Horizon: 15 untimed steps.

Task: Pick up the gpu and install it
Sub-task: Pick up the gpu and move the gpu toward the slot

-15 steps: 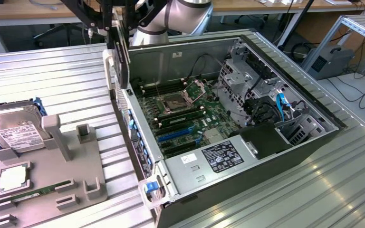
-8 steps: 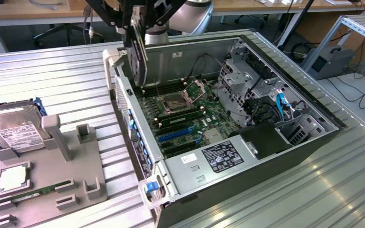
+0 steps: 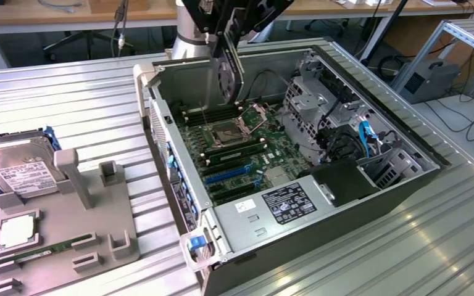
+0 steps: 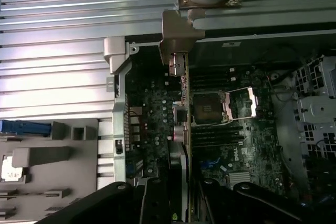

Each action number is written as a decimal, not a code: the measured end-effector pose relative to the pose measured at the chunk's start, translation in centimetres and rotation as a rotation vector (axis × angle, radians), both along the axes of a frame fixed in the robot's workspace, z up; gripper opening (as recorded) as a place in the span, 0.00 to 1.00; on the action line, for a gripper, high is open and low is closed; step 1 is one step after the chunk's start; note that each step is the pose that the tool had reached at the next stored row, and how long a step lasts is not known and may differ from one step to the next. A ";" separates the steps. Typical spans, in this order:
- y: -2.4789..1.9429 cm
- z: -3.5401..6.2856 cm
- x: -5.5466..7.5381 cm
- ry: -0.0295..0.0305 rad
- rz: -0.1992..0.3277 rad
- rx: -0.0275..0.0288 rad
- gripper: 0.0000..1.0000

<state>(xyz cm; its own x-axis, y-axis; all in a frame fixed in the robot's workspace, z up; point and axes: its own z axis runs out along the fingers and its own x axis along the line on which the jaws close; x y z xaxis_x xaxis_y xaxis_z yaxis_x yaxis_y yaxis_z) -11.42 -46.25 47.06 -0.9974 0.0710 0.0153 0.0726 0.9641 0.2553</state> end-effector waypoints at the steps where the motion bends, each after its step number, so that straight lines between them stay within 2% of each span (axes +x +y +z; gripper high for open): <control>1: 0.01 -0.02 0.4 0.0019 0.000 -0.0134 0.27; 2: 0.02 -0.02 0.6 0.0051 0.000 -0.0287 0.27; 3: 0.04 -0.03 0.8 0.0103 0.000 -0.0511 0.27; 4: 0.06 -0.04 1.0 0.0163 0.000 -0.0786 0.27; 5: 0.08 -0.04 1.1 0.0209 0.000 -0.0996 0.27; 6: 0.12 -0.05 1.2 0.0232 0.000 -0.1156 0.27; 8: 0.13 -0.11 1.5 0.0232 0.002 -0.1176 0.27; 10: 0.13 -0.40 2.6 0.0239 0.009 -0.1195 0.27; 15: 0.13 -0.77 4.5 0.0238 0.022 -0.1203 0.27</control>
<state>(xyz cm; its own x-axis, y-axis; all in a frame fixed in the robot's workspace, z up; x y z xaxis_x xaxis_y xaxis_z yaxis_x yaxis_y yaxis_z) -6.96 -46.12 46.29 -0.9981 0.0522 0.0316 0.0560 0.9891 0.1361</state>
